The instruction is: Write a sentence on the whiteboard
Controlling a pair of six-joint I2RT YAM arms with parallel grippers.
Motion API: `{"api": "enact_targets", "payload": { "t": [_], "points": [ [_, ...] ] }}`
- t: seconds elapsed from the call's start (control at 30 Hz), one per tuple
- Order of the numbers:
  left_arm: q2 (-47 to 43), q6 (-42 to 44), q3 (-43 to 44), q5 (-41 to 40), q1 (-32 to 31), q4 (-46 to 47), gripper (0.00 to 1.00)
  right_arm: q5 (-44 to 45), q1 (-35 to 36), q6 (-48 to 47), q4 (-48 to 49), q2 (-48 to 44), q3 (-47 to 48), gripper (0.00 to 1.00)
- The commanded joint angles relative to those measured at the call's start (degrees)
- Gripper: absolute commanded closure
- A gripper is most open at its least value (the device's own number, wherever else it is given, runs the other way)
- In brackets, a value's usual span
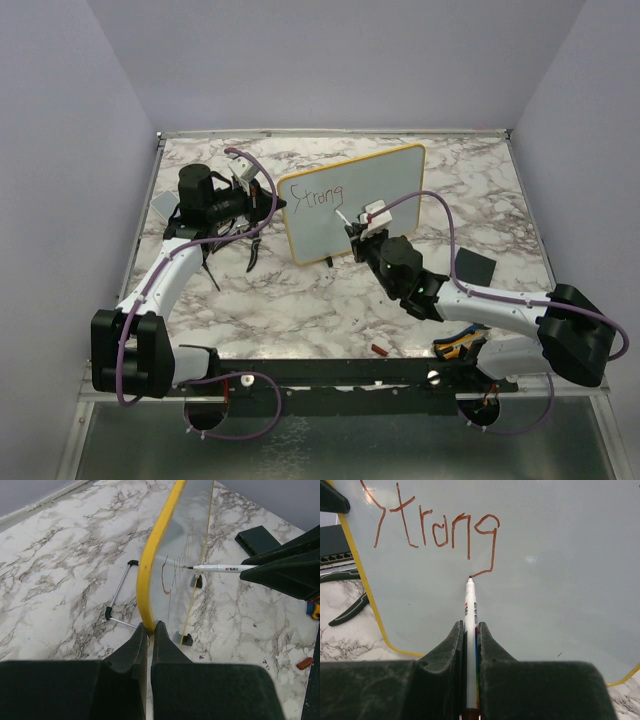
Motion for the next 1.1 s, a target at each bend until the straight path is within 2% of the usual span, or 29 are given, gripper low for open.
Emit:
{"api": "enact_targets", "payload": {
  "t": [0.0,0.27,0.5,0.8,1.07],
  "points": [
    [-0.40,3.10,-0.95,-2.77,0.11,-1.65,1.00,-0.92,0.67,-0.05,1.36,-3.46,0.53,1.00],
    [-0.37,3.01,-0.94,-2.66,0.13,-1.65,1.00,3.70,-0.38,-1.72,-0.63,-10.37,-1.22,0.99],
    [-0.48,2.92,-1.04,-2.66,0.09,-1.55,1.00,-3.18,-6.71,0.31,-2.34,-12.91,-2.84,0.99],
    [-0.11,2.92,-0.95,-2.66,0.13,-1.51,1.00,-9.25,-8.53,0.65,-0.89,-11.15,-2.44,0.99],
    [-0.11,3.01,-1.04,-2.75,0.11,-1.52,1.00,-9.31,-8.97,0.42,-0.39,-7.13,0.03,0.99]
  ]
}}
